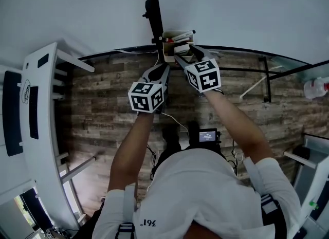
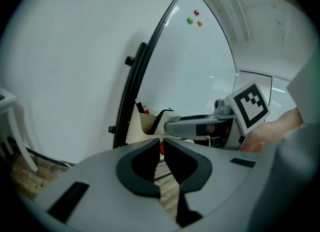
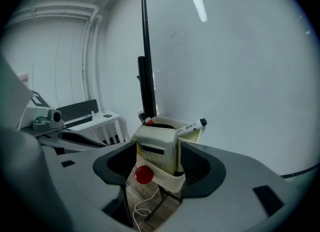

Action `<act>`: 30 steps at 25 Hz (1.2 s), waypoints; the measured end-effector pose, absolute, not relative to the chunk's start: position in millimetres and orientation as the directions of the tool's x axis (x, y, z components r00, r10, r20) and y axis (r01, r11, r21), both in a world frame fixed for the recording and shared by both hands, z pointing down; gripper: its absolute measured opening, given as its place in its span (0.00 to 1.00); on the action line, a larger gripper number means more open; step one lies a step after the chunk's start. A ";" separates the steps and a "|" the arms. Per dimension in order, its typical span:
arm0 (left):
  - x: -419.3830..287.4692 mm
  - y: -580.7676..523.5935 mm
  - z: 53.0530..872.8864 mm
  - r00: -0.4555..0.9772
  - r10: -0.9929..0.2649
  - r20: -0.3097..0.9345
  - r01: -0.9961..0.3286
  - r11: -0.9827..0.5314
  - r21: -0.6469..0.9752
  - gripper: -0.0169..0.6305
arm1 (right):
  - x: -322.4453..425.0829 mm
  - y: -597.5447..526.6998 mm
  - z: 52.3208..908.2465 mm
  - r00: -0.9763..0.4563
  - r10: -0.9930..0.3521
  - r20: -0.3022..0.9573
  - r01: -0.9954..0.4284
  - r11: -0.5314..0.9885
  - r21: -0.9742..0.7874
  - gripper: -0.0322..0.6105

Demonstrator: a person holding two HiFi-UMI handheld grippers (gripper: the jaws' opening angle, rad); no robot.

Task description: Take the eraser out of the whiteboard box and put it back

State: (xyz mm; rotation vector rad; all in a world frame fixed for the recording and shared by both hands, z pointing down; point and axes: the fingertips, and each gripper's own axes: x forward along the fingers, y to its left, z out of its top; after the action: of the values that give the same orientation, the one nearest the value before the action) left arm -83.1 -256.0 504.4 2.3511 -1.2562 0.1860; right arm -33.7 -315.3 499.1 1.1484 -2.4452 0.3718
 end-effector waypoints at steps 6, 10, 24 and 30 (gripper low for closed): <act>-83.9 -257.6 504.9 0.576 -0.748 0.331 -0.812 -0.474 0.341 0.04 | -42.1 -319.3 502.8 -0.552 -0.684 0.477 -0.796 0.602 -0.057 0.47; -81.4 -256.5 505.0 0.580 -0.742 0.336 -0.809 -0.477 0.345 0.04 | -43.0 -322.5 504.7 -0.520 -0.704 0.484 -0.816 0.577 -0.037 0.47; -79.8 -253.2 507.2 0.587 -0.737 0.336 -0.802 -0.473 0.364 0.04 | -47.9 -330.5 508.2 -0.460 -0.743 0.486 -0.843 0.538 0.024 0.47; -83.6 -249.0 508.0 0.584 -0.736 0.342 -0.804 -0.467 0.368 0.04 | -47.0 -330.4 507.8 -0.455 -0.750 0.480 -0.846 0.532 0.030 0.47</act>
State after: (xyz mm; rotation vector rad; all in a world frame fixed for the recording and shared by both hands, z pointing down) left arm -83.6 -249.0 508.0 2.3231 -1.2275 0.1837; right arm -47.0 -330.4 507.8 1.3018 -2.3352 0.2955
